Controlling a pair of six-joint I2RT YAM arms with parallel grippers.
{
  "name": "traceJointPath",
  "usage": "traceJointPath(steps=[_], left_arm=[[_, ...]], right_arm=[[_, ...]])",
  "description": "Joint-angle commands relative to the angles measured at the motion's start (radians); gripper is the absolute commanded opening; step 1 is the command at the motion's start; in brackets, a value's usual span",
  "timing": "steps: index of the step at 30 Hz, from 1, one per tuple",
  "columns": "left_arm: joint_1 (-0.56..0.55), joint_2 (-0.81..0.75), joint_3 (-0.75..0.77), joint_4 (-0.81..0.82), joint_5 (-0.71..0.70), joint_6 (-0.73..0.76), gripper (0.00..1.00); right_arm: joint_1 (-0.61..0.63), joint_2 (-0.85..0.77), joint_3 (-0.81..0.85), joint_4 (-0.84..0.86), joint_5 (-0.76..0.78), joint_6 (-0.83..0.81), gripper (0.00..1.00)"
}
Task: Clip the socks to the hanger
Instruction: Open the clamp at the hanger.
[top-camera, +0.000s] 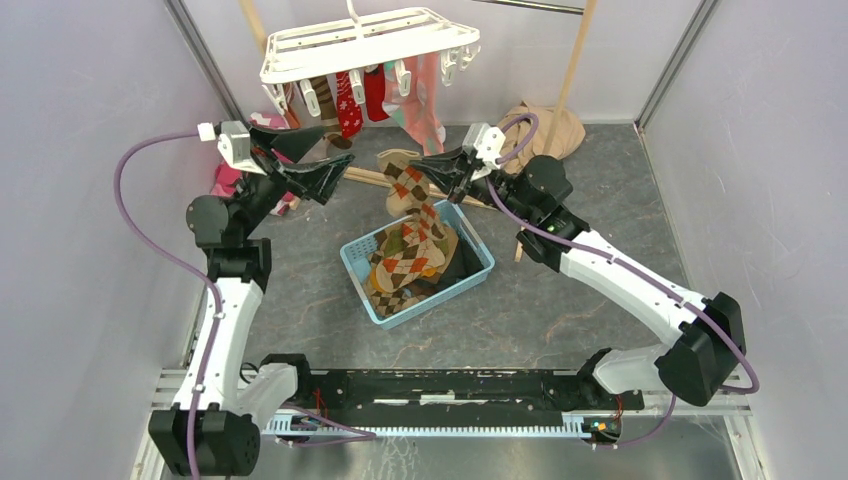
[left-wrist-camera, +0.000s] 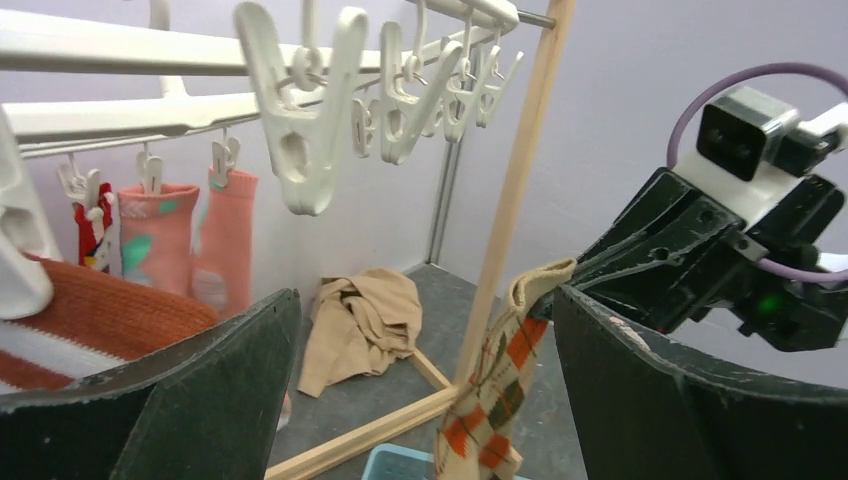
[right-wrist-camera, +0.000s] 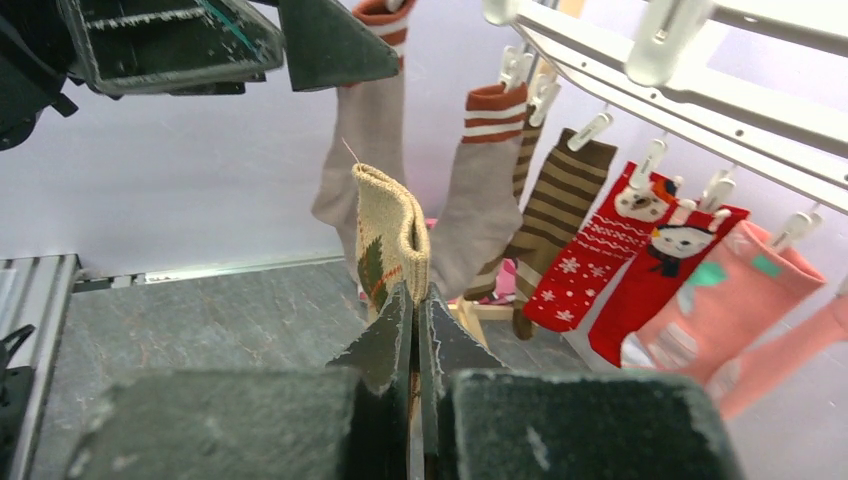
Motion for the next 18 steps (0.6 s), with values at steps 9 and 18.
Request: traceJointPath(steps=[9, 18], left_arm=[[0.109, 0.04, 0.183, 0.174, 0.052, -0.26, 1.0], [0.132, 0.056, 0.21, 0.037, -0.037, -0.19, 0.99]], right_arm=[[-0.063, 0.024, 0.067, 0.073, -0.115, 0.046, 0.0], [-0.079, 0.024, 0.072, 0.092, -0.139, 0.049, 0.0]])
